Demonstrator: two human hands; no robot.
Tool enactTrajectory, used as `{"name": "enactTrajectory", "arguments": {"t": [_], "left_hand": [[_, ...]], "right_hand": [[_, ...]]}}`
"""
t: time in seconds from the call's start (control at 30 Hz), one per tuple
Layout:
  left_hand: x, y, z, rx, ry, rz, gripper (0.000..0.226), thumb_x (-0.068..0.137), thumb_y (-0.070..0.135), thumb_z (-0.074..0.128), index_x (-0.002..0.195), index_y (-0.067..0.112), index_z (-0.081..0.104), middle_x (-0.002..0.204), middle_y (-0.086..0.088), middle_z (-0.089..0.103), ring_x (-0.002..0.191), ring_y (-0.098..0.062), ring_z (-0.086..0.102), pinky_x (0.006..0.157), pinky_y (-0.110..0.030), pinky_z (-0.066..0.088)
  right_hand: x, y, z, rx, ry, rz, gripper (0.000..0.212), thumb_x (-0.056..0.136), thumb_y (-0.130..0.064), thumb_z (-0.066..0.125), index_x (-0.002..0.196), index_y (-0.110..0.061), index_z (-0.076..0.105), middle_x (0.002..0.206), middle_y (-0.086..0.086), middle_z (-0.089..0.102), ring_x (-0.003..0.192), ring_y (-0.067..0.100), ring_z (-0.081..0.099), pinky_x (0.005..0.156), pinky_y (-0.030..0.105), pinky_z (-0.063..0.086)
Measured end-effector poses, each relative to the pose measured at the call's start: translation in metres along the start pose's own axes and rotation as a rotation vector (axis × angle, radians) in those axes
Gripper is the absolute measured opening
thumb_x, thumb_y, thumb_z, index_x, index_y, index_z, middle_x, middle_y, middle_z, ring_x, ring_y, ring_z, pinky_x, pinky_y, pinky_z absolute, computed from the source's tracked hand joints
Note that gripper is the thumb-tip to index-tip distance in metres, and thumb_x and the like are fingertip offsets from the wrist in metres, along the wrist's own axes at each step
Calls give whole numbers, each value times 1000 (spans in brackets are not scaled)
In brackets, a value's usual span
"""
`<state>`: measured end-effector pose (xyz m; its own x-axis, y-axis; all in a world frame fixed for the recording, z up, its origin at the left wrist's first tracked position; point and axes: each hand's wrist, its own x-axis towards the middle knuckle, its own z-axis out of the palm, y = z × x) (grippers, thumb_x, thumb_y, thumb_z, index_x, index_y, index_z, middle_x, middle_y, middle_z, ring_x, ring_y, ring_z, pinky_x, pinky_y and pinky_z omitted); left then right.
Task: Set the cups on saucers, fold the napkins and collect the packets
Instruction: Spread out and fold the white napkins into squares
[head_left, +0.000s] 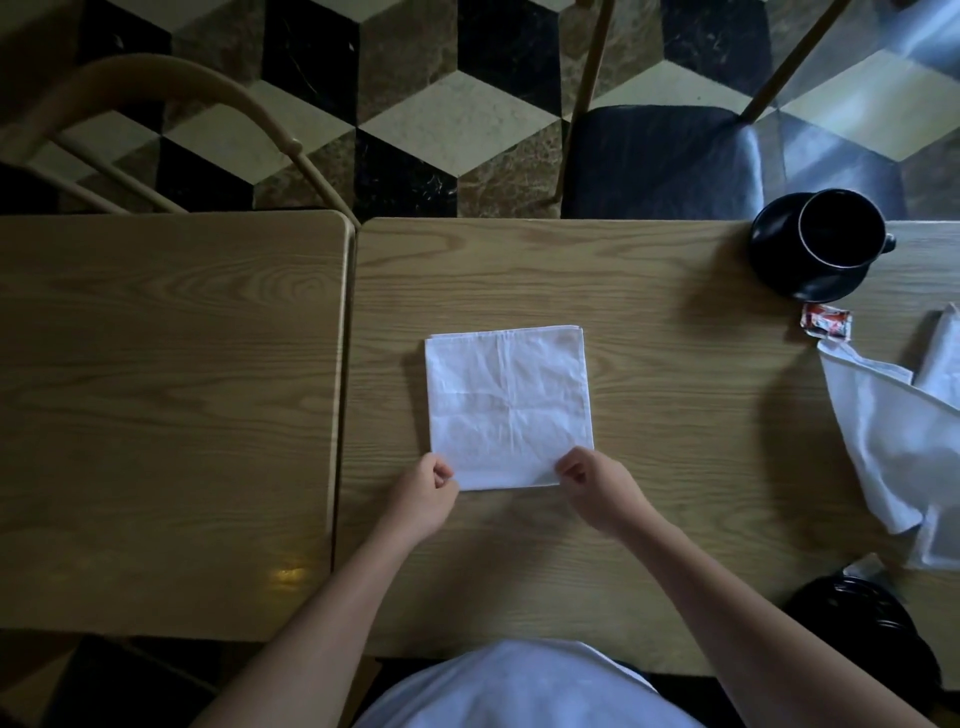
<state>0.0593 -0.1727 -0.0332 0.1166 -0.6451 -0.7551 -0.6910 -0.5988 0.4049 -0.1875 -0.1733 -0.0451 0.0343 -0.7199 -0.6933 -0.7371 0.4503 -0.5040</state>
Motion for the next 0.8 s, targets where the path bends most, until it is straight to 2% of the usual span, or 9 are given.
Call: {"name": "enactTrajectory", "arguments": {"t": [0.07,0.13,0.23,0.3,0.4,0.5,0.6,0.7,0.8], "left_hand": [[-2,1,3,-31,39,-27,8,88,16,57,95,14,60,85,-1,62,76,-20,59,63,-28,43],[-3,-4,3,-101,141,-94,1,85,10,59,84,10,59,74,-3,60,69,-23,56,63,-31,43],[-7,-12,0,-270,252,-254,11,83,6,62,78,10,53,70,-7,58,68,-25,55,63,-32,42],[-9,-13,0,-448,184,-312,7,86,6,64,85,7,57,69,-10,61,60,-23,57,54,-28,45],[-9,-11,-3,-606,37,-365,15,87,9,69,77,8,60,58,-6,57,41,-11,48,38,-15,32],[-7,-4,-18,-630,-20,-331,18,86,14,73,74,12,59,58,-3,48,43,-11,40,39,-14,27],[-15,6,-35,-756,-55,-253,13,88,6,67,77,9,60,66,-7,57,53,-17,52,39,-19,40],[-27,12,-47,-898,-73,-139,19,91,0,60,77,9,52,74,-13,61,60,-22,61,45,-26,49],[-41,5,-50,-902,-53,-13,22,89,-2,62,78,13,49,72,-9,62,61,-22,64,45,-25,47]], "right_hand": [[0,-2,-3,22,27,31,9,85,-18,61,89,-23,68,80,-10,67,78,15,66,62,22,41],[-1,0,-9,58,116,115,5,85,-21,59,84,-23,63,77,-10,67,69,12,63,54,23,40],[-6,7,-17,103,262,230,10,84,-27,60,89,-19,57,83,-6,65,75,16,61,58,30,40],[-7,5,-20,162,255,270,19,83,-32,65,91,-16,57,82,-6,65,77,18,62,59,31,40],[-6,-6,-21,249,147,282,27,82,-34,71,71,-12,61,63,-3,59,60,16,55,52,28,34],[-8,-17,-27,337,101,326,28,83,-28,74,63,-10,66,53,-2,50,49,16,45,47,27,30],[-19,-29,-34,406,127,291,22,83,-24,73,66,-12,66,55,-2,43,49,16,38,49,27,27],[-35,-37,-40,526,140,229,12,85,-20,71,80,-9,70,67,5,49,57,18,40,50,26,28],[-55,-38,-42,571,165,139,13,86,-20,73,86,-7,71,73,8,55,61,19,43,53,27,32]]}}
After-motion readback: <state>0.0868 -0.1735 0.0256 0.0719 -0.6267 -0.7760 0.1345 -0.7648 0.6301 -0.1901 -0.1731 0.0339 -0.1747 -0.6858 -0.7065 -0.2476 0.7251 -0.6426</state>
